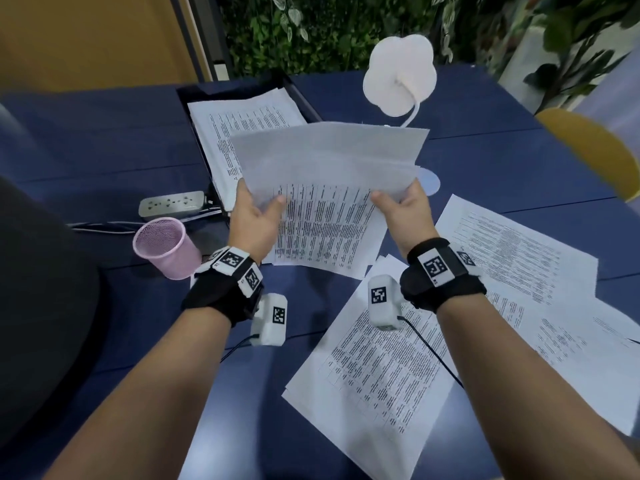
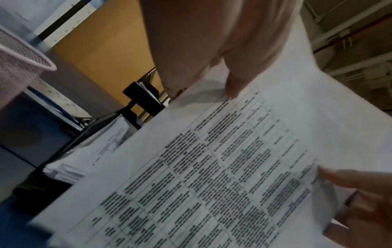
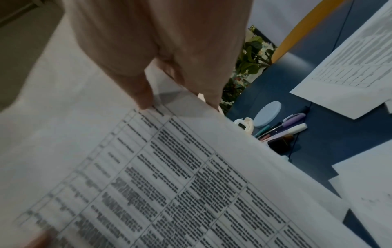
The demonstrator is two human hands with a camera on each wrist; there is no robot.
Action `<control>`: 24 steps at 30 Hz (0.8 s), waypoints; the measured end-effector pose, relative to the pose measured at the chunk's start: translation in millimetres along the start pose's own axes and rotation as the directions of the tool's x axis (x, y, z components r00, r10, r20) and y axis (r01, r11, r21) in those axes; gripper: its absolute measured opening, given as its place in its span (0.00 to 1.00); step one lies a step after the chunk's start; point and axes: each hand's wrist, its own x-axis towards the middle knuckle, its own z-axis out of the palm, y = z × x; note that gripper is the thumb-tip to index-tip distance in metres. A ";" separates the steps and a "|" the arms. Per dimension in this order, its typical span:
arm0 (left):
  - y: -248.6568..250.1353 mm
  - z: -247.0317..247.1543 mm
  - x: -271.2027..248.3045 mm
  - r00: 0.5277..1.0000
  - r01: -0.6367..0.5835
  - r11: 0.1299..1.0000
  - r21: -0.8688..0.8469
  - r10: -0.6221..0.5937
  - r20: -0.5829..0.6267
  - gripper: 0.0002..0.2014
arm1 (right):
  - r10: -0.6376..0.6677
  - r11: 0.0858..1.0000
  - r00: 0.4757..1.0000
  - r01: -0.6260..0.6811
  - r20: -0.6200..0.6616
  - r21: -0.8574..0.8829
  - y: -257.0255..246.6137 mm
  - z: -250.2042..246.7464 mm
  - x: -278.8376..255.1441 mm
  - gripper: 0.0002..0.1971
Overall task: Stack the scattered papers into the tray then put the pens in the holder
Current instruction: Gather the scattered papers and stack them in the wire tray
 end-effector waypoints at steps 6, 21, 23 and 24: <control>3.4 11.9 -0.9 0.991 -0.127 0.992 -0.008 0.126 -0.039 0.21 | -0.147 0.988 0.984 0.150 -0.102 0.022 0.0 9.0 -2.0 0.16; -26.6 16.1 -17.4 0.986 0.164 0.956 -0.244 -0.157 0.051 0.27 | -0.010 0.994 0.994 0.021 -0.112 0.106 31.8 3.6 -4.9 0.17; -18.1 20.4 -18.4 0.987 0.161 0.954 -0.253 -0.155 0.043 0.21 | -0.069 0.993 0.991 0.079 -0.114 0.088 25.7 5.2 -5.7 0.18; -13.4 23.4 -19.0 0.994 0.112 0.959 -0.262 -0.109 0.026 0.22 | -0.099 0.991 0.988 0.110 -0.119 0.082 22.7 6.0 -6.0 0.18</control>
